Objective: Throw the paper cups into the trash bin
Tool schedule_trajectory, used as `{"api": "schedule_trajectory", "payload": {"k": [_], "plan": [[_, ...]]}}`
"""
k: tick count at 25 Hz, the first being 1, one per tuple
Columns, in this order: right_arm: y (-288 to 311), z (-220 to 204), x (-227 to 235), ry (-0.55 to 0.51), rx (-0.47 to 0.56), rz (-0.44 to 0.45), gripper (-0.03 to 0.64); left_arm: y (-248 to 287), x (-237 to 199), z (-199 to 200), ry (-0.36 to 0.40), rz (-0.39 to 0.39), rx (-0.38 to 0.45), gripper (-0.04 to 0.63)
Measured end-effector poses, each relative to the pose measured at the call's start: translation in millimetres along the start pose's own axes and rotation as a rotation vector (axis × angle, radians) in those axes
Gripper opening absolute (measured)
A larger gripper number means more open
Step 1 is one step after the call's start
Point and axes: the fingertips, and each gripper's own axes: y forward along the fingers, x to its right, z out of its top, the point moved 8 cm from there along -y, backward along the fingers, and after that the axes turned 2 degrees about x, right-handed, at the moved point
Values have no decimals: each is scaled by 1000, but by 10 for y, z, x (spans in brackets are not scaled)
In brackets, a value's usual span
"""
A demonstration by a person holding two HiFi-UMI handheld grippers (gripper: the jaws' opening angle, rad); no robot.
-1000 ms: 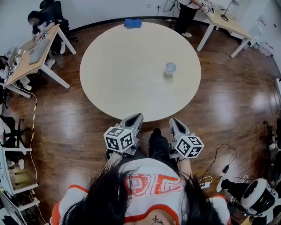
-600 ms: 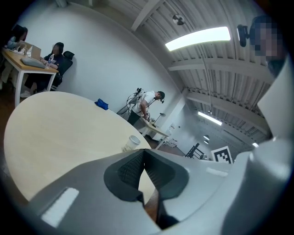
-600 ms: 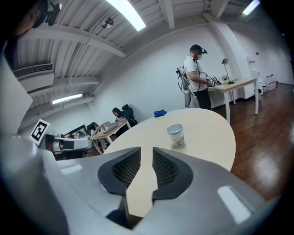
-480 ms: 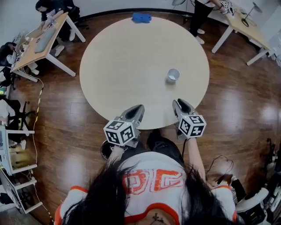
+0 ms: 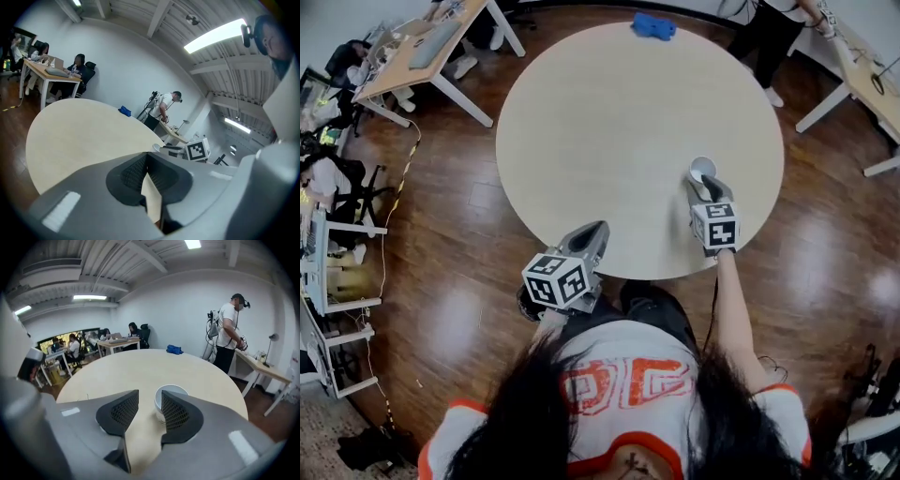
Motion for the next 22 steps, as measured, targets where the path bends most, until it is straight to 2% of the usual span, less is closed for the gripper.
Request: {"api": "schedule_trajectory", "payload": {"k": [4, 6, 8, 11, 16, 22], "plan": [[262, 7, -47, -278, -134, -6, 148, -36, -61, 15, -6, 48, 16, 0], [355, -17, -65, -347, -176, -3, 147, -62, -81, 10, -10, 62, 19, 0], [416, -29, -57, -335, -202, 3, 148, -94, -98, 12, -17, 71, 21, 0], [450, -39, 7, -259, -204, -4, 140, -116, -128, -13, -28, 85, 22, 0], [462, -23, 59, -221, -198, -25, 71, -158, -179, -26, -37, 98, 20, 0], [453, -1, 40, -178, -217, -5, 31, -157, -215, -5, -37, 93, 20, 0]]}}
